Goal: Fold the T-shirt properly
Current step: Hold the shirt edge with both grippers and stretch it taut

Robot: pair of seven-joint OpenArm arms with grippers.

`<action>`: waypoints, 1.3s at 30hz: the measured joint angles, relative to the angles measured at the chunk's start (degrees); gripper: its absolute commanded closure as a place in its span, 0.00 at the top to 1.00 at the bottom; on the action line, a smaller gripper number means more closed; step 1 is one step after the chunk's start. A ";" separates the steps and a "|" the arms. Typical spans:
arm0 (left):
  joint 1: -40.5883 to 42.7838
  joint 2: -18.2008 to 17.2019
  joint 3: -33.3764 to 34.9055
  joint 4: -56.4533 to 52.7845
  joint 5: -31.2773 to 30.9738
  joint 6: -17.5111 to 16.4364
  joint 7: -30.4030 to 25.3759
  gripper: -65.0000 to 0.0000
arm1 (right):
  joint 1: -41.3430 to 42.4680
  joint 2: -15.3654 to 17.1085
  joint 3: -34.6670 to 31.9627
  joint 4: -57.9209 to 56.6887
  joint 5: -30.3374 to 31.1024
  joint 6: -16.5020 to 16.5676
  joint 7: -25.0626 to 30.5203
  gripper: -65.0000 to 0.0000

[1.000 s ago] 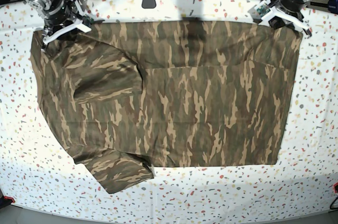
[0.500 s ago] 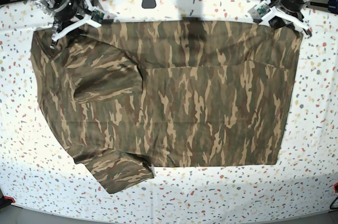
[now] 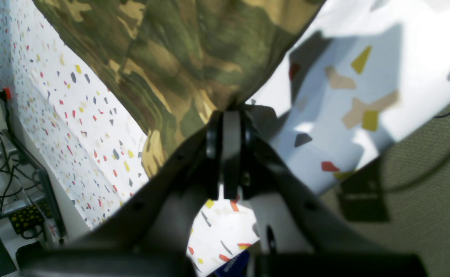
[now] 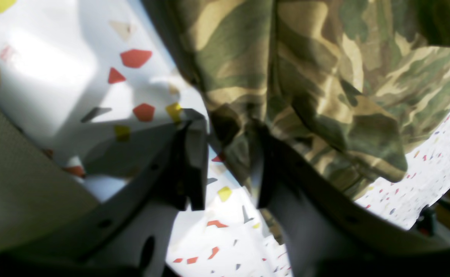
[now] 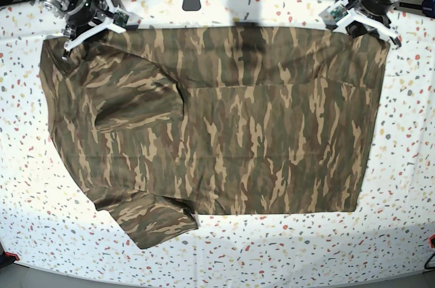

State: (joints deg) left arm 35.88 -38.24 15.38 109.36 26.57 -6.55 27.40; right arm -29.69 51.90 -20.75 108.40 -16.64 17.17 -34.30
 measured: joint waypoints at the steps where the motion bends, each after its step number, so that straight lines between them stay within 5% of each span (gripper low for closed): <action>1: 0.00 0.00 0.00 0.00 -0.02 0.00 0.00 0.00 | 0.00 -0.02 -0.04 -0.15 -0.70 -1.11 -0.15 0.22; 5: 0.00 0.00 0.00 0.00 -0.02 0.00 -0.07 0.00 | 0.17 0.02 -0.02 -0.15 -3.52 -3.65 -0.20 0.22; 13: -0.02 0.00 0.00 0.00 -0.02 0.00 -0.15 0.00 | 0.31 0.02 -0.02 -0.15 -2.73 -3.69 -0.20 0.22; 17: 0.00 0.00 0.00 0.00 -0.04 -0.02 -0.13 0.00 | 0.33 -0.85 -0.02 -0.83 -1.60 -3.72 -0.02 0.00; 22: 0.00 0.00 0.00 0.00 -0.04 0.00 1.38 0.00 | -0.15 -3.61 -0.02 -0.79 -5.01 -3.89 -3.56 0.00; 39: 4.72 0.00 0.00 5.18 -0.02 0.11 5.86 0.00 | -11.47 -3.32 -0.02 3.13 -14.53 -9.68 -7.82 0.00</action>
State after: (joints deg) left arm 40.60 -38.24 15.38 114.54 26.55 -6.44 33.26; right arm -41.17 48.58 -20.78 111.53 -31.18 7.49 -42.13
